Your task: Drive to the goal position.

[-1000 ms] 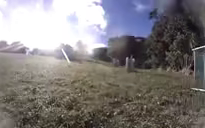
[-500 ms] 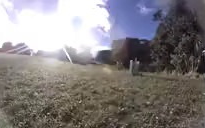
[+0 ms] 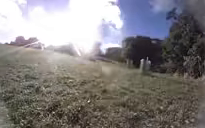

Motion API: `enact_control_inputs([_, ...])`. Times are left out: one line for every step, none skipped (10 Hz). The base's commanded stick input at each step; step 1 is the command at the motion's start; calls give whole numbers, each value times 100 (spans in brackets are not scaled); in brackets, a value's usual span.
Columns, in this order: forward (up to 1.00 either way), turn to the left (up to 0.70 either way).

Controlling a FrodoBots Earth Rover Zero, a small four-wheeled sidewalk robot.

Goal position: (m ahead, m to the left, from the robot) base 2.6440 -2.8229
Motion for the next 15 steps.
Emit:
enact_control_inputs([4, 0])
enact_control_inputs([0, 0])
enact_control_inputs([0, 0])
enact_control_inputs([0, 0])
enact_control_inputs([0, 0])
enact_control_inputs([0, 0])
enact_control_inputs([21, 0])
enact_control_inputs([44, 0])
enact_control_inputs([50, 0])
enact_control_inputs([50, 0])
enact_control_inputs([50, 0])
enact_control_inputs([50, 0])
enact_control_inputs([0, 0])
enact_control_inputs([0, 0])
enact_control_inputs([0, 0])
